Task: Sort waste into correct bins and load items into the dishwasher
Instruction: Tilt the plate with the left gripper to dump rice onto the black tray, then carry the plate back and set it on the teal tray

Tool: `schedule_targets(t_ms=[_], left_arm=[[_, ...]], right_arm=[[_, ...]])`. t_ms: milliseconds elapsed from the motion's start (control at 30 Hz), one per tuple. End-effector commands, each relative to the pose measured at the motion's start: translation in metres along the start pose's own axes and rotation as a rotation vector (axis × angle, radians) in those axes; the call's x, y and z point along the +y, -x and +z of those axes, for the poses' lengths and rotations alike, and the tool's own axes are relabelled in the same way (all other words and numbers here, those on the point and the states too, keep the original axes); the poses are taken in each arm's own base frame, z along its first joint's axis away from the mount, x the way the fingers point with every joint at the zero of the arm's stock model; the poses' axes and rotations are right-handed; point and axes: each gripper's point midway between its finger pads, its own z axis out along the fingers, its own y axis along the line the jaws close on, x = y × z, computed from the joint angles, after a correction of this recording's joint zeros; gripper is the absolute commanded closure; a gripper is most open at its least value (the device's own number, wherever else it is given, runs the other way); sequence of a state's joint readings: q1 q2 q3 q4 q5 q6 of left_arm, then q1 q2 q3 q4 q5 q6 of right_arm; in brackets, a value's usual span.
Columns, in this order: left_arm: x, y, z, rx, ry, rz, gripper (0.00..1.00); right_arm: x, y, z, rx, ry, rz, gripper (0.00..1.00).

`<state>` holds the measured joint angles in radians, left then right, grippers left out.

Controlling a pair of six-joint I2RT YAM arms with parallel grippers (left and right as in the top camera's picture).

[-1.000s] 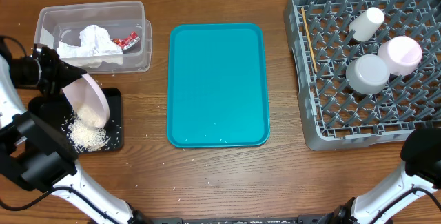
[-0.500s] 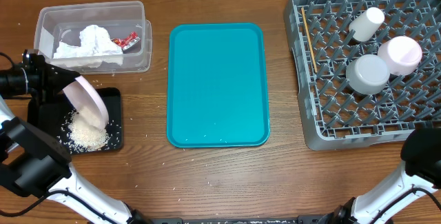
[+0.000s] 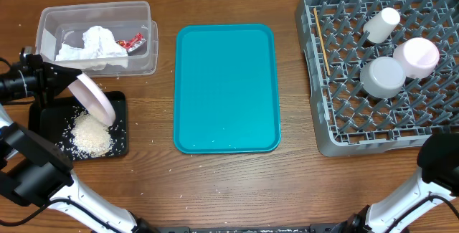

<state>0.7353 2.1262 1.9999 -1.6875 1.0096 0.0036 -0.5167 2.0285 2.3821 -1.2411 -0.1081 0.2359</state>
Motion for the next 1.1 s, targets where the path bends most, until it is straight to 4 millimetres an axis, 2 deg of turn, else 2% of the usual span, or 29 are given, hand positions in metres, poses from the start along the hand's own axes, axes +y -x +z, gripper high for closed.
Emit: schedule_targets(t_ms=[0,400,667,767,1000,1067], left_arm=[[-0.013,-0.006,-0.008,-0.022,-0.048,0.041,0.96],[-0.016,-0.012,-0.011,-0.024,-0.099,0.095,0.96],[-0.033,-0.013,-0.014,-0.034,-0.211,0.12,0.96],[-0.028,-0.008,-0.015,-0.049,-0.201,0.145,0.96],[-0.021,-0.013,-0.018,-0.041,-0.207,0.071,0.96],[-0.023,-0.015,-0.016,-0.036,-0.201,0.102,0.96]], right_arm=[[0.002,0.004,-0.005,-0.017,0.01,0.005,0.0],[0.002,0.004,-0.005,-0.017,0.01,0.005,0.0],[0.002,0.004,-0.005,-0.017,0.01,0.005,0.0],[0.002,0.004,-0.005,-0.017,0.01,0.005,0.0],[0.002,0.004,-0.005,-0.017,0.01,0.005,0.0],[0.002,0.004,-0.005,-0.017,0.01,0.005,0.0]])
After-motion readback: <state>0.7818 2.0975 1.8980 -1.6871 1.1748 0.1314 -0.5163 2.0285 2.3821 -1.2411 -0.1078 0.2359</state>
